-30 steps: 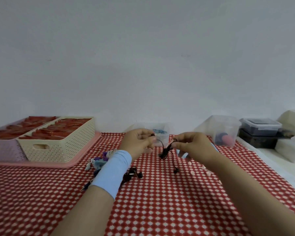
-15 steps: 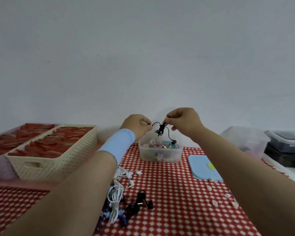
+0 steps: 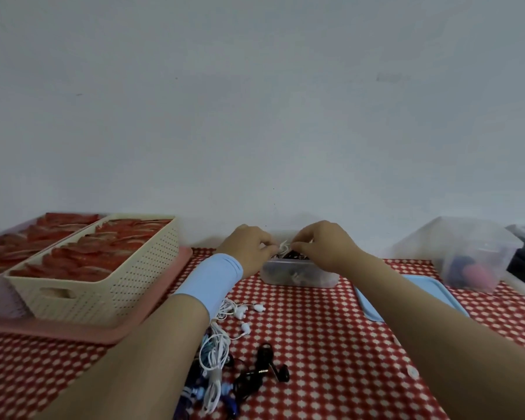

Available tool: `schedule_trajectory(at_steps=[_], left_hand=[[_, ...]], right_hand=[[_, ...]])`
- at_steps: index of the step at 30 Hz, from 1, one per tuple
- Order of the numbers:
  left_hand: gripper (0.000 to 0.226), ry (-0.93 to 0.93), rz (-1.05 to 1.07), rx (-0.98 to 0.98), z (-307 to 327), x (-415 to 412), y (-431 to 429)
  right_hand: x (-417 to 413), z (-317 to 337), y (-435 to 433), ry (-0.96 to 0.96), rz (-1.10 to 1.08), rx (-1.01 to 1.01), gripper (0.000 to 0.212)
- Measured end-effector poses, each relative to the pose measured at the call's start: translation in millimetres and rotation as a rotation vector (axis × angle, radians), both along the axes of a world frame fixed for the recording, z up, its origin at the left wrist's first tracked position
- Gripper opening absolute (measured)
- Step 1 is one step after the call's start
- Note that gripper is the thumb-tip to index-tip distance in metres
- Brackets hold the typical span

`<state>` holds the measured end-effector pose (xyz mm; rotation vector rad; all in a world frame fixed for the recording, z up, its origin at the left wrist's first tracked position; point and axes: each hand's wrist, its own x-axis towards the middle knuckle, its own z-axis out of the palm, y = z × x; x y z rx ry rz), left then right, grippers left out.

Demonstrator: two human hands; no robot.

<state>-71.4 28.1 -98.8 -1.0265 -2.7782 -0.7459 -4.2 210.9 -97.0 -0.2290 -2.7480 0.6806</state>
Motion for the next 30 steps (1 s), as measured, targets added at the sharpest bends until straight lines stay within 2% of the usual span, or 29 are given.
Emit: schedule_trajectory(at_steps=[3,5,8,11,14,16,21,24,26,28,30], left_hand=[[0.021,-0.043,-0.027,-0.049,1.7,6.8,-3.7],[0.024,-0.033,-0.045,-0.050,7.7,12.7,-8.4],[0.026,-0.014,-0.037,-0.029,14.7,22.6,-19.2],[0.023,-0.012,-0.005,-0.024,16.0,31.8,-34.5],[0.019,-0.048,0.036,-0.113,15.3,43.7,-54.9],[0.011,-0.058,0.063,-0.162,14.5,51.8,-68.6],[0.014,-0.104,0.035,-0.120,13.2,78.6,-97.3],[0.010,-0.095,-0.014,-0.117,8.2,98.7,-102.7],[0.008,-0.090,-0.035,-0.103,3.5,111.8,-102.2],[0.006,-0.081,-0.065,-0.105,-1.6,122.5,-99.8],[0.008,-0.064,-0.099,-0.117,-5.6,129.6,-97.2]], right_hand=[[1.4,-3.0,-5.6,-0.133,-0.001,0.185,0.039],[3.6,-0.4,-7.0,-0.175,-0.011,0.275,0.038],[15.4,10.2,-11.8,-0.016,-0.008,0.338,0.030],[29.3,21.2,-33.7,0.106,0.086,0.242,0.024],[46.0,26.2,-68.1,-0.028,0.259,0.088,0.022],[53.7,23.8,-86.7,-0.127,0.330,0.103,0.022],[74.3,21.1,-112.3,-0.412,0.478,0.010,0.018],[90.2,19.2,-111.9,-0.605,0.512,0.115,0.032],[98.9,13.2,-109.3,-0.625,0.487,0.201,0.043],[106.0,7.1,-106.4,-0.567,0.437,0.264,0.042],[113.1,5.0,-102.5,-0.516,0.415,0.246,0.036]])
